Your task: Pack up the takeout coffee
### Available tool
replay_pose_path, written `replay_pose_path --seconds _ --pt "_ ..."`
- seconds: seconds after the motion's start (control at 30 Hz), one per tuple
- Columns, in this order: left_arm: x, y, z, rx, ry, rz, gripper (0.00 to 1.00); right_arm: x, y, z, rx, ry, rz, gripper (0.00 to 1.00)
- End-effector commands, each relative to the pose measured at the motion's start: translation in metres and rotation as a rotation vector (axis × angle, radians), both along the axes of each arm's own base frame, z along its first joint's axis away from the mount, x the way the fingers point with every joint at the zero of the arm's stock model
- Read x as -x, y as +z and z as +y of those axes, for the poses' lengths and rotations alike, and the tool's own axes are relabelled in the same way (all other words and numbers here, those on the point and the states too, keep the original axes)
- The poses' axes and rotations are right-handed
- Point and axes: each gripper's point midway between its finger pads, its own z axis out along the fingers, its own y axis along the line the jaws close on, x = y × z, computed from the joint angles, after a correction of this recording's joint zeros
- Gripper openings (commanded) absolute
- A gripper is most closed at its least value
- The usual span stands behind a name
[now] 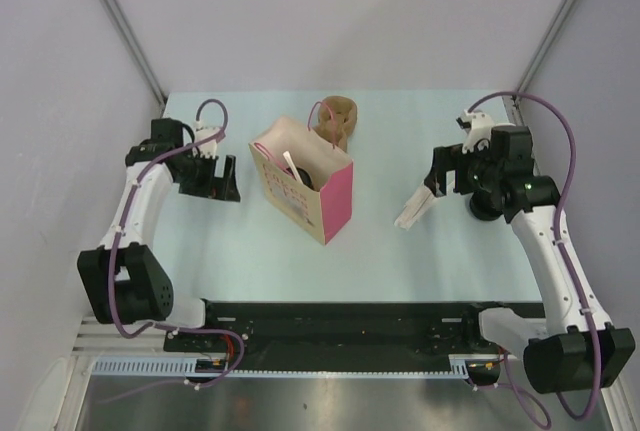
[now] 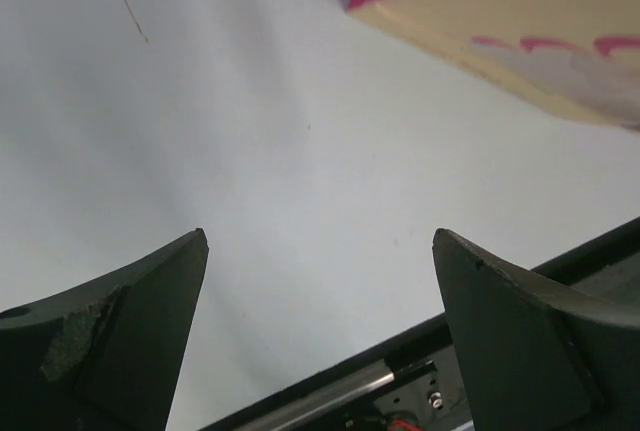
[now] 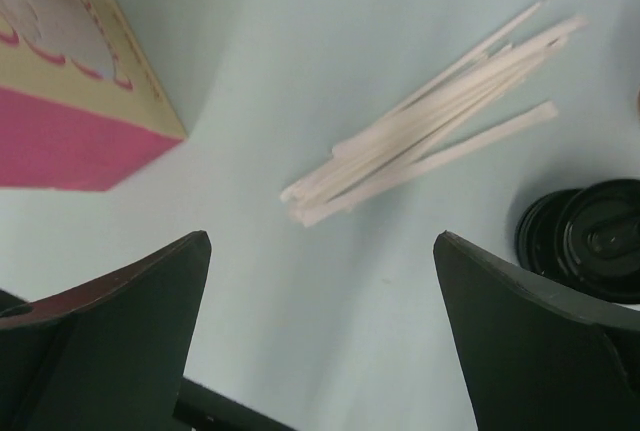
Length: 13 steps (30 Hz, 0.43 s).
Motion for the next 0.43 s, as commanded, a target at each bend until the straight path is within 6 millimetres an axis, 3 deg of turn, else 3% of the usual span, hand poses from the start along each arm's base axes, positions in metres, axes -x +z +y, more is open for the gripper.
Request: replay_pose_path --seconds 0.0,0.2,0.4 --pt "0.016 -0.002 0.011 -0.092 -0.054 -0.073 0.99 0.025 -0.006 0.006 -0.020 0.058 -0.020 1.00" --pt "0.031 -0.014 0.011 -0.102 -0.046 -0.062 1.00 0.028 -0.009 0.008 -0.033 0.056 -0.028 1.00" --pt "0.009 0.001 0.011 -0.084 -0.023 -0.112 1.00 0.015 -0.003 0.008 -0.041 0.045 -0.065 1.00"
